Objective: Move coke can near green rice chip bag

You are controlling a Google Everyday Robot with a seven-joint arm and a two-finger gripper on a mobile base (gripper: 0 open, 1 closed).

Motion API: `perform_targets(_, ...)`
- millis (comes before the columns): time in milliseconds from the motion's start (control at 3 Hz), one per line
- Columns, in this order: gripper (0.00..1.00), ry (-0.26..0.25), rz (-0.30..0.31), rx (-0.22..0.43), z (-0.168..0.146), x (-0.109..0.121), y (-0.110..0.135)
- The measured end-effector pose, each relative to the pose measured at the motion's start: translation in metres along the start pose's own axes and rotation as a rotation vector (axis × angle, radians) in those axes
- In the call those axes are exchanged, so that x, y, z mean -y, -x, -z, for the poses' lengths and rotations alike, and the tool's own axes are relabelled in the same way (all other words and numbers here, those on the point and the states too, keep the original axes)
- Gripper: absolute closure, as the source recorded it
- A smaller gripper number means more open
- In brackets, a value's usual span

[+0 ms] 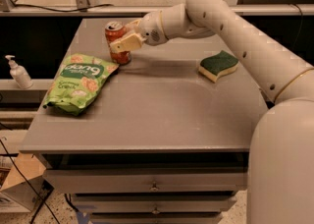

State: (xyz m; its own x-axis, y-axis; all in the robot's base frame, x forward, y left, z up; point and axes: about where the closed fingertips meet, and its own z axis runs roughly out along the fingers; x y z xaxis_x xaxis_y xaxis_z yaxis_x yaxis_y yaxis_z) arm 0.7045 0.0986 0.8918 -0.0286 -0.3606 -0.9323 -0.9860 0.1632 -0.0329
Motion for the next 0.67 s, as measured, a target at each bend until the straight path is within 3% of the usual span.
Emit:
perform_targets(333,0.0,-0.065,0.007,0.001,0.0127,0.008,-0.0071)
perform_targets(667,0.0,-0.073,0.005,0.003,0.013,0.0097,-0.0078)
